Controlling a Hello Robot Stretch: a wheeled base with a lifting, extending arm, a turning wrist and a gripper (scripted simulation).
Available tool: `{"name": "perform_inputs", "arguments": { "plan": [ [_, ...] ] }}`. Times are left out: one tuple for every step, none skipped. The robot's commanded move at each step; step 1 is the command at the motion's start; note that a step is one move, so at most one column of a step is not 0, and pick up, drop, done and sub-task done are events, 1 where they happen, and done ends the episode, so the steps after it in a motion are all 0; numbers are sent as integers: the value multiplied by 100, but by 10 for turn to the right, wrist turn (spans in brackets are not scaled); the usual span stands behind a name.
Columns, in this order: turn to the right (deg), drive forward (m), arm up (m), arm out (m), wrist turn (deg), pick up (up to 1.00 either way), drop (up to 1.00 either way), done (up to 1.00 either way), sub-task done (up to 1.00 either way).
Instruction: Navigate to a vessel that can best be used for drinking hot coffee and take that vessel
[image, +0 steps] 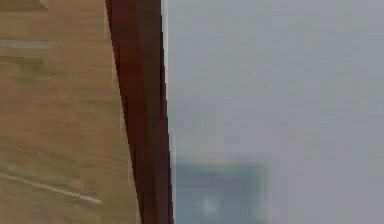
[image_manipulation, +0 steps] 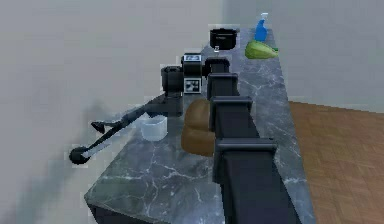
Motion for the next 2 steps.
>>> {"name": "perform_inputs", "arguments": {
  "plan": [
    [0,0,0,0,450,0,0,0,0],
    [0,0,0,0,210,0,0,0,0]
  ]
}}
